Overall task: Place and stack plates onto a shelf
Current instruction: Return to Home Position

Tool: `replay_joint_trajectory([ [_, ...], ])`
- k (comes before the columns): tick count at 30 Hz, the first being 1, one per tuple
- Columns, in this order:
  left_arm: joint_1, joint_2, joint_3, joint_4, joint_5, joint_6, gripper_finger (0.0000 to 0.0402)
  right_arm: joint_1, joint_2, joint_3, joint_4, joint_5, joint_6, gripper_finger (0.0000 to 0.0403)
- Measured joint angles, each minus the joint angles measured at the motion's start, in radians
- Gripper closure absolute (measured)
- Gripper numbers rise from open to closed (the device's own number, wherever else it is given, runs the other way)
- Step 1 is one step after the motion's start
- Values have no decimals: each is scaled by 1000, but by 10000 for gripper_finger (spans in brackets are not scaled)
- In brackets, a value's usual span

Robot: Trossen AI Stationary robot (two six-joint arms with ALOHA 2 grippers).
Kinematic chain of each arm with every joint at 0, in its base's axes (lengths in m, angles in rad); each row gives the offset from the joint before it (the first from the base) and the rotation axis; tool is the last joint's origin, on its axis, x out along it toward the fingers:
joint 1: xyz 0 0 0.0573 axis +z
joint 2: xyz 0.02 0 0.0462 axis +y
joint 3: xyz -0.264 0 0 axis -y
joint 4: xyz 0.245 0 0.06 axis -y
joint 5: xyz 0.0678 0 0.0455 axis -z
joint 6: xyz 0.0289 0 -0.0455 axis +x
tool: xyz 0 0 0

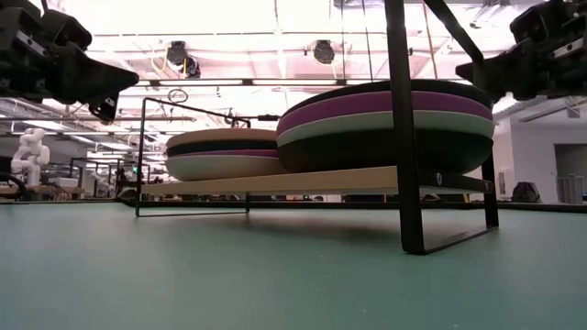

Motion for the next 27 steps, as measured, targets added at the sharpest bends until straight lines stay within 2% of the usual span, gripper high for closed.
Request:
replay_joint_trajectory([
  [8,0,0,0,-2,-21,-3,400,0,-131,0,-153,2,-7,403],
  [27,0,0,0,-4,-23,59,400,0,-129,0,-140,-1,0,403],
])
